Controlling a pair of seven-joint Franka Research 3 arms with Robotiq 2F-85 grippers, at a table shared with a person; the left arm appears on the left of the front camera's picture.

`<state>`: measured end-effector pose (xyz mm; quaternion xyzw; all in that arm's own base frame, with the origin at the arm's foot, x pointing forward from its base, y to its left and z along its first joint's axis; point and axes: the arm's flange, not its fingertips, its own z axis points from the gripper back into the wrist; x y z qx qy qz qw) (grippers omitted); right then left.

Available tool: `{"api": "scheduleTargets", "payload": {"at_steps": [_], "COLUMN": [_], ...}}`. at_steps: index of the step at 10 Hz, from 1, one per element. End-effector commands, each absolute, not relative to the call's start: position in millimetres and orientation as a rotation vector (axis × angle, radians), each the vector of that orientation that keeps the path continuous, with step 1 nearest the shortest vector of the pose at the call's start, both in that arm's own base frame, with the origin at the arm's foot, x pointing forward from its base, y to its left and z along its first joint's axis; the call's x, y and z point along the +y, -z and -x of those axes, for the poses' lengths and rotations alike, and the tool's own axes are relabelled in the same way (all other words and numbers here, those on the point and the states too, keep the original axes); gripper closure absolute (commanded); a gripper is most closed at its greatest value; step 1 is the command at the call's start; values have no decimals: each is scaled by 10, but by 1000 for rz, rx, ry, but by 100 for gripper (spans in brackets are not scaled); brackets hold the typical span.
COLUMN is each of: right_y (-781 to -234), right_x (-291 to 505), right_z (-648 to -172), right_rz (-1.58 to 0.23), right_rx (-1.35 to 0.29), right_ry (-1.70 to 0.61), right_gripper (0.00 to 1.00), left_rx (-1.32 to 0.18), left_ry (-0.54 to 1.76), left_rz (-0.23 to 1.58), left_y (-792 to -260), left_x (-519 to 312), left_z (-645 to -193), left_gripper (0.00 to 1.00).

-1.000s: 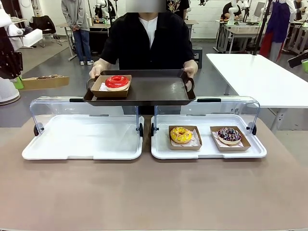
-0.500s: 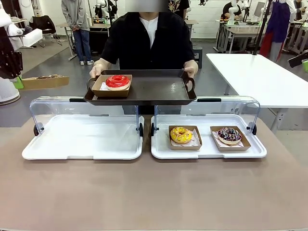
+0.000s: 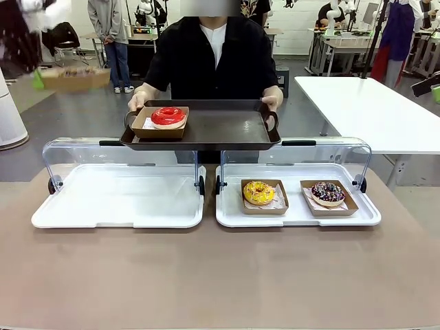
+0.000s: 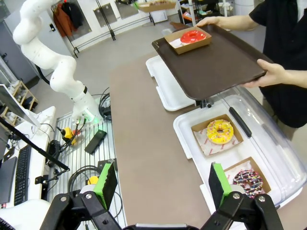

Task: Provide the desired donut to the person.
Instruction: Place the picked Paper togo box onto the Handle tray extended by the person.

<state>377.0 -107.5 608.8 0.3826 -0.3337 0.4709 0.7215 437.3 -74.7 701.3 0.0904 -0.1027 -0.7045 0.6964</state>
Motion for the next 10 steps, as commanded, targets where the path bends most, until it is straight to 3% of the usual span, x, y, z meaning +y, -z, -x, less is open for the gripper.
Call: {"api": "scheduleTargets", "payload": {"at_steps": [1,4,10], "right_y": [-6093,-6093,-6093], "right_x": [-1077,-1077,-1077], "right_z": [-3770,-3770,-3770], "right_rz": [-857,-857,-857], "right_rx": [-750,-750,-750], "right_ry": [-1047,-1047,-1047], "right_gripper": [0,0,0], "left_rx": [-229,-267,-227], "left_ry": [1594,1633,1663], "left_rz": [-318,-347,-271], "left_y": [-7399,-7770,-7142], "left_x": [-1189,-1966,-3300], "left_z": [-4329,-4450,-4859], "left_gripper": [99,99,99]}}
